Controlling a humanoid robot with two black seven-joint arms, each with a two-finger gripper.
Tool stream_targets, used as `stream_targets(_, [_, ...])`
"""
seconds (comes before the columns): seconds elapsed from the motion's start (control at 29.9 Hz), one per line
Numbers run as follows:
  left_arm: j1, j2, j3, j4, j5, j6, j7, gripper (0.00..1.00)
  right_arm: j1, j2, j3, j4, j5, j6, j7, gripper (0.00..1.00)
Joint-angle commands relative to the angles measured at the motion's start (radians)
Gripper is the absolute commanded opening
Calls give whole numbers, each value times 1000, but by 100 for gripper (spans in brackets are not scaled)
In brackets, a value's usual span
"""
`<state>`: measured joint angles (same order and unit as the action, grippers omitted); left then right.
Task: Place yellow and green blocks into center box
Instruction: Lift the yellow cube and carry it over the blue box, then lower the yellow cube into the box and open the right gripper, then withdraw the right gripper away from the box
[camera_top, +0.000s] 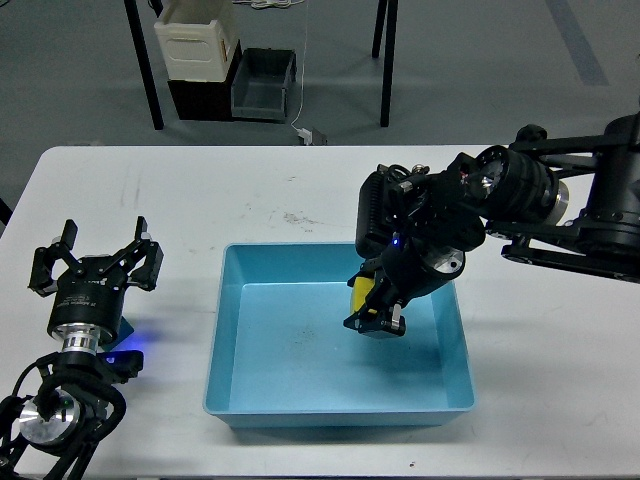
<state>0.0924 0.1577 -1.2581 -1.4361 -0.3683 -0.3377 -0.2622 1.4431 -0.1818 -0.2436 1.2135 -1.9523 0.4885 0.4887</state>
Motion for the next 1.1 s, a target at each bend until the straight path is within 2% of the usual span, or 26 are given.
stream_targets(0.0, [1, 0, -6, 0, 0, 0, 1, 100, -36, 24, -3, -69, -16, 0, 0, 30])
stream_targets(0.17, [1, 0, -6, 2, 0, 0, 0, 100, -56, 48, -8, -84, -20, 0, 0, 40])
stream_targets(0.23, [0, 0, -7, 2, 0, 2, 0, 100, -59, 58, -14, -86, -20, 0, 0, 52])
stream_targets(0.3, [-9, 2, -12, 2, 0, 5, 0, 100, -58, 58, -20, -89, -19, 0, 0, 73])
stream_targets(0.37, [-14, 2, -17, 2, 0, 8, 1, 100, -58, 56, -20, -94, -16, 0, 0, 87])
stream_targets(0.47, [-17, 6, -18, 6, 0, 12, 1, 100, -59, 50, -16, -97, -11, 0, 0, 95])
stream_targets(0.7, [-52, 14, -17, 39, 0, 74, 7, 100, -50, 19, 29, -108, -7, 0, 0, 95])
stream_targets(0.87, [-69, 104, -11, 37, 0, 69, 23, 100, -85, -71, 327, -108, 0, 0, 0, 95])
stream_targets(1.07, [-134, 181, 2, 52, 15, 106, 29, 100, -340, -82, 694, -60, 1, 0, 0, 95])
